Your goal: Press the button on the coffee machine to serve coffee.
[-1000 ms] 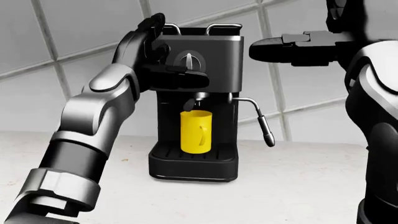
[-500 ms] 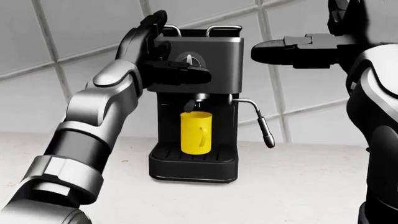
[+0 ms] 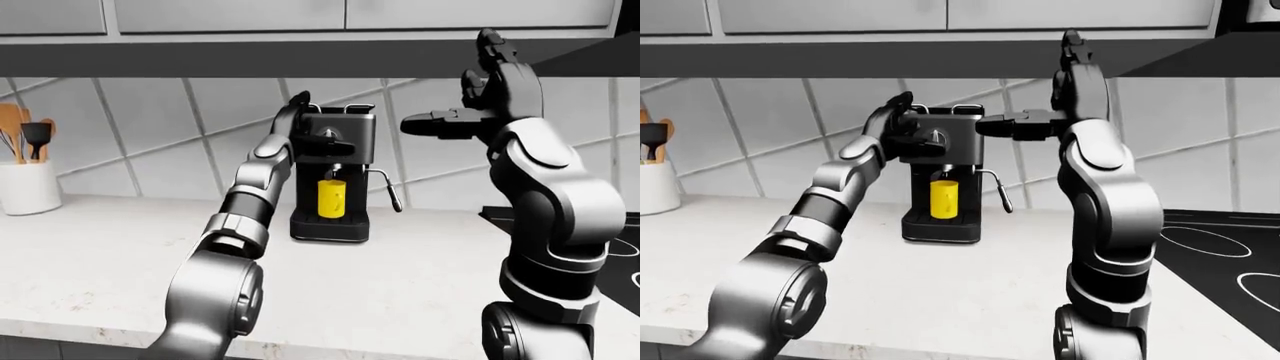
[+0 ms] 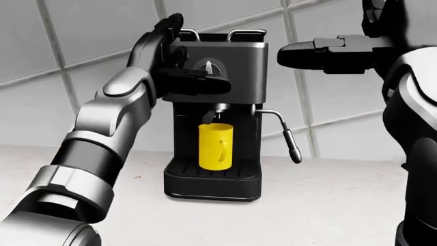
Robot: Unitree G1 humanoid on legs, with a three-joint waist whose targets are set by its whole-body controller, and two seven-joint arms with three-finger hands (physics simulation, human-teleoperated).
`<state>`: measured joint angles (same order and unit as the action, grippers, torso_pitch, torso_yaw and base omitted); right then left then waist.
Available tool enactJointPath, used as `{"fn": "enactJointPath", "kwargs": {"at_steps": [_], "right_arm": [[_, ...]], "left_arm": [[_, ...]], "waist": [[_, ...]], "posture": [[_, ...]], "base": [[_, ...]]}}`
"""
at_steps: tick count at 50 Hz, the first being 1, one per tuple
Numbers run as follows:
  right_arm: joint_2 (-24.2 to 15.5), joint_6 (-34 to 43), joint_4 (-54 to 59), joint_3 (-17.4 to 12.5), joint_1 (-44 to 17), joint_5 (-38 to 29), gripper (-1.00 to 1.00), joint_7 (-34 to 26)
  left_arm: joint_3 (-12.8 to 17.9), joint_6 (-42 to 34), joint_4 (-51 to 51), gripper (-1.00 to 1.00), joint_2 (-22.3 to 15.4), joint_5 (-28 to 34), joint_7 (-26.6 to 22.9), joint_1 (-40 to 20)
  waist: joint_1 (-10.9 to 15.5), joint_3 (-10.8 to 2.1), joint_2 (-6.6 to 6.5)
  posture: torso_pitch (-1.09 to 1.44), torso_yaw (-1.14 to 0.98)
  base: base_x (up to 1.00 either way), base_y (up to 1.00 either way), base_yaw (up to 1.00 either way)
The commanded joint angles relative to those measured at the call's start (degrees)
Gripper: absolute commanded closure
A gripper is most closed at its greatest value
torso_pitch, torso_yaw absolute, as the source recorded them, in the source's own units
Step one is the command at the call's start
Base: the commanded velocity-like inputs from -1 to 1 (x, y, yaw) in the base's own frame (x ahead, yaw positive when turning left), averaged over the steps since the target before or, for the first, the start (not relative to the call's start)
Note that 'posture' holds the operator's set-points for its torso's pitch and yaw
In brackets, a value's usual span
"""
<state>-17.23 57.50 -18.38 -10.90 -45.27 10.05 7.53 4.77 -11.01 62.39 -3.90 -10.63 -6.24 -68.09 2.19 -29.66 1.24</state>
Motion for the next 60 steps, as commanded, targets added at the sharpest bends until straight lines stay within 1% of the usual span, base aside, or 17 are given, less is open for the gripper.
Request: {"fn": "enactJointPath", "kwargs": {"at_steps": [1,8,11,18,25,29,33,39,48,60], "right_arm": [[-0.45,-1.44,-0.33,-0.25,-1.72,-0.13,-1.0,0.09],[-0.36,-1.27,-0.74,-0.33,-1.4,0.0,-1.0,0.24],[-0.23,-1.65,-0.67,-0.28,-1.03,0.01,-1.0,0.28],[-0.32,-1.84,-0.82,-0.47,-0.55,0.18,-1.0,0.23],[-0.2,-2.07,-0.79,-0.42,-0.28,0.25,-1.0,0.34],[-0.42,-1.13,-1.17,-0.52,-0.94,0.4,-1.0,0.44],[-0.28,-1.81,-0.76,-0.39,-0.65,0.34,-1.0,0.42],[-0.23,-1.9,-0.46,-0.22,-0.87,0.27,-1.0,0.44],[-0.15,-2.29,-0.47,-0.37,-0.38,0.34,-1.0,0.45],[0.03,-2.86,-0.83,-0.55,0.83,0.42,-1.0,0.47]], "left_arm": [[0.26,1.47,-2.39,-1.0,-0.52,-0.12,-0.32,-2.66],[0.55,2.1,-1.96,-1.0,-0.3,-0.48,-0.85,-2.88],[0.69,3.45,-1.25,-1.0,-0.14,-0.69,-0.5,-3.06],[0.69,3.44,-1.35,-1.0,-0.04,-1.03,-0.06,-3.56],[0.77,4.03,-1.32,-1.0,-0.31,-1.19,0.79,-3.77],[0.79,4.42,-1.09,-1.0,-0.45,-1.29,0.65,-3.69],[0.84,4.97,-1.16,-1.0,-0.49,-1.42,0.69,-2.91],[0.93,4.04,-0.88,-1.0,-0.53,-1.87,0.34,-3.04],[0.77,4.58,-0.9,-1.0,-0.23,-1.67,1.61,-3.03],[0.91,5.15,0.24,-1.0,-0.04,-1.7,0.93,-2.96]], "waist": [[0.02,0.44,0.09],[0.02,0.57,0.12],[-0.01,0.81,0.14],[-0.1,1.04,0.21],[-0.17,1.06,0.15],[-0.2,1.05,0.14],[-0.22,1.09,0.11],[-0.24,1.1,0.12],[-0.27,1.71,0.27],[-0.35,1.88,0.2]], "posture": [[-0.9,0.0],[-0.88,0.0],[-0.87,0.0],[-0.87,0.0],[-0.87,0.0],[-0.87,0.0],[-0.87,0.0],[-0.87,0.0],[-0.83,0.0],[-0.83,0.0]], "base": [[0.0,0.0,0.0],[0.0,0.0,0.0],[0.0,0.0,0.0],[0.0,0.0,0.0],[0.0,0.0,0.0],[0.0,0.0,0.0],[0.0,0.0,0.0],[0.0,0.0,0.0],[0.0,0.0,0.0],[0.0,0.0,0.0]]}}
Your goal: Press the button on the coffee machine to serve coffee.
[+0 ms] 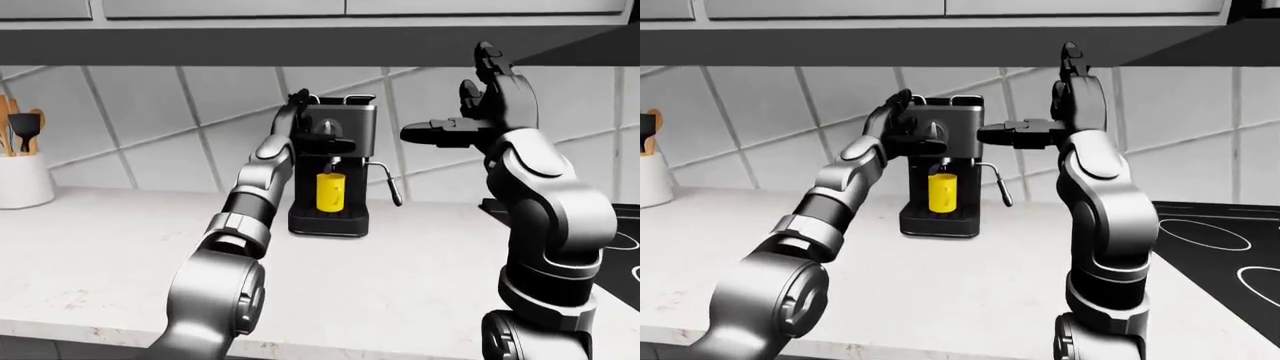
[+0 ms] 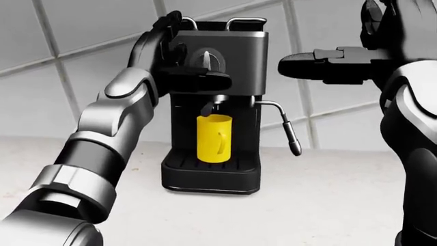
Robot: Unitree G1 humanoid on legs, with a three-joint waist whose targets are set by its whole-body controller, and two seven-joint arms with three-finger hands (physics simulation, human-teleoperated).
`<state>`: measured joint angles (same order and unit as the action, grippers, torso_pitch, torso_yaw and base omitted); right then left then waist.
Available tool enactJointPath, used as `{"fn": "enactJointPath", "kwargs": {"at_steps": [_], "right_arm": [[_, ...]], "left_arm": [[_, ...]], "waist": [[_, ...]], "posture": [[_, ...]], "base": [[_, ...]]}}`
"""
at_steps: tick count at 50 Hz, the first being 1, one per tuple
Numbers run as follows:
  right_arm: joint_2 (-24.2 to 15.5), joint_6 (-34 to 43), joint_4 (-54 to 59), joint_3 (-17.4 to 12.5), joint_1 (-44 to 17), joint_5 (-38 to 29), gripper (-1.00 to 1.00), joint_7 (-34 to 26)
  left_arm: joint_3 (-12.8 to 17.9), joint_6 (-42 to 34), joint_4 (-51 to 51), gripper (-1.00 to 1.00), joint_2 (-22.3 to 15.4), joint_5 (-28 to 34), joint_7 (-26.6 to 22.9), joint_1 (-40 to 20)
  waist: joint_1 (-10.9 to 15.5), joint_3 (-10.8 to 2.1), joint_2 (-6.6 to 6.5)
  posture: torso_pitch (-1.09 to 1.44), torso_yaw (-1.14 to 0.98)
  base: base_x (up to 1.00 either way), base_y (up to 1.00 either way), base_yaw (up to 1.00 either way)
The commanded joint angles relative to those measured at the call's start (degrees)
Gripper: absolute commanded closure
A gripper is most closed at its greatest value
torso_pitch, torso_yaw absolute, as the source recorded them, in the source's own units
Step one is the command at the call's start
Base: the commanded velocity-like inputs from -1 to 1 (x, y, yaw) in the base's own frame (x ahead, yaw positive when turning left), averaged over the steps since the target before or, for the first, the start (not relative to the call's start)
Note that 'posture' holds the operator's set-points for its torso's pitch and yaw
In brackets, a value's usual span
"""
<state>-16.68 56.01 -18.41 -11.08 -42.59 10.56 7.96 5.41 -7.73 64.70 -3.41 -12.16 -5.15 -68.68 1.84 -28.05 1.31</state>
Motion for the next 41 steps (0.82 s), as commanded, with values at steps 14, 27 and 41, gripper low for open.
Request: {"fn": "enactJointPath", "kwargs": {"at_steps": [14,27,41], "right_arm": [[-0.64,-0.94,-1.02,-0.38,-2.18,0.24,-1.0,0.31],[-0.46,-1.43,-0.91,-0.32,-1.65,0.31,-1.0,0.41],[0.08,-2.22,-1.05,-0.23,-0.41,0.26,-1.0,0.57]], "left_arm": [[0.49,3.26,-1.45,-1.0,-0.93,-0.26,0.59,-3.51],[0.99,4.85,-0.69,-1.0,-1.37,-0.55,1.15,-4.75],[1.08,5.82,0.59,-1.0,-1.5,-0.47,1.0,-5.92]], "waist": [[-0.19,1.9,0.28],[-0.22,3.05,0.51],[-0.15,3.55,0.62]], "posture": [[-0.75,0.0],[-0.72,0.0],[-0.72,0.0]], "base": [[0.0,0.0,0.0],[0.0,0.0,0.0],[0.0,0.0,0.0]]}}
